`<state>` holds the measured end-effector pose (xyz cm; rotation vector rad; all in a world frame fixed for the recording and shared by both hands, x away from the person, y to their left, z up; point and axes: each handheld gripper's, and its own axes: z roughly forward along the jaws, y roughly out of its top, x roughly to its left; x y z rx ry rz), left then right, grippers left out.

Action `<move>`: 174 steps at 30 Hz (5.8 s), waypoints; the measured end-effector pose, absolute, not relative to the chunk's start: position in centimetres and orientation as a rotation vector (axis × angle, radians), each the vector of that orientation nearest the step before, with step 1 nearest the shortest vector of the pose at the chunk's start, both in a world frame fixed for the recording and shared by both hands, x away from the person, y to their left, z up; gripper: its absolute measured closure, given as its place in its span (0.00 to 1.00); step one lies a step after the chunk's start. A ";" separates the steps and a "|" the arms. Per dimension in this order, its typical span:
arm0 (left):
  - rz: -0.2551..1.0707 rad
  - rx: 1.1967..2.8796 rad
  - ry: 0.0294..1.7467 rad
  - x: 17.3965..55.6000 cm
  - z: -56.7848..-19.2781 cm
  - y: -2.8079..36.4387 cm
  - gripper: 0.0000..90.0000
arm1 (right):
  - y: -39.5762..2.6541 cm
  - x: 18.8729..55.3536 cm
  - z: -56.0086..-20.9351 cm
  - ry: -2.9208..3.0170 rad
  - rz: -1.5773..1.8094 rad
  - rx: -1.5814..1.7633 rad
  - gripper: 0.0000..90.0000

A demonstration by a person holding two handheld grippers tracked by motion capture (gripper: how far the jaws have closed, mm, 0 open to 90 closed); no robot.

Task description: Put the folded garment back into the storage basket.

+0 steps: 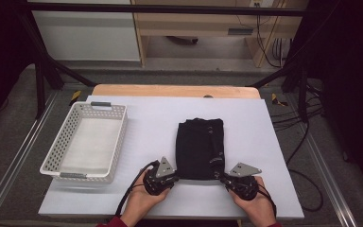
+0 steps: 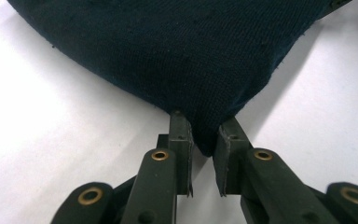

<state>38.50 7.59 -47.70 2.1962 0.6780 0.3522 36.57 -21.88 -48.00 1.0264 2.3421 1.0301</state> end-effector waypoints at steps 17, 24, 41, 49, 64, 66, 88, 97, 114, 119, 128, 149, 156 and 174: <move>0.353 2.221 0.676 36.0 -47.4 8.7 0.88 | -21.1 35.1 -47.8 2.399 1.046 0.958 0.90; 0.344 2.223 0.676 35.0 -47.4 9.0 0.88 | -20.9 34.2 -47.6 2.407 1.048 0.945 0.90; 0.309 2.221 0.686 34.0 -47.8 9.4 0.87 | -20.6 32.8 -47.7 2.419 1.038 0.908 0.89; 0.254 2.209 0.705 34.4 -48.1 9.6 0.70 | -20.7 32.9 -47.7 2.416 1.049 0.921 0.88; 0.321 2.078 0.763 35.0 -46.1 10.4 0.22 | -20.9 33.3 -47.8 2.430 1.071 0.967 0.76; 0.338 2.064 0.779 35.5 -45.9 10.4 0.21 | -20.9 33.3 -47.8 2.433 1.076 0.976 0.71; 0.347 2.068 0.974 43.4 -44.8 8.9 0.17 | -20.5 33.3 -48.1 2.415 1.067 1.008 0.55; 0.378 2.072 0.997 46.0 -44.6 7.8 0.17 | -20.5 33.4 -48.1 2.418 1.069 1.011 0.55; 0.422 2.054 1.028 48.1 -44.8 7.3 0.17 | -20.5 33.3 -48.1 2.423 1.068 1.003 0.60; 0.411 2.035 1.049 48.5 -44.9 7.6 0.16 | -20.5 33.3 -48.1 2.422 1.070 1.004 0.60; 0.407 2.047 1.048 48.8 -45.3 7.5 0.17 | -20.5 33.4 -48.1 2.423 1.068 1.001 0.60; 0.345 2.083 1.045 50.6 -47.2 6.3 0.19 | -20.5 33.4 -48.1 2.426 1.069 0.999 0.60; 0.229 2.059 1.042 50.7 -47.4 6.4 0.35 | -20.5 33.4 -48.1 2.426 1.067 0.998 0.60; 0.205 2.041 1.026 50.1 -46.9 6.2 0.66 | -20.5 33.4 -47.9 2.416 1.077 0.976 0.80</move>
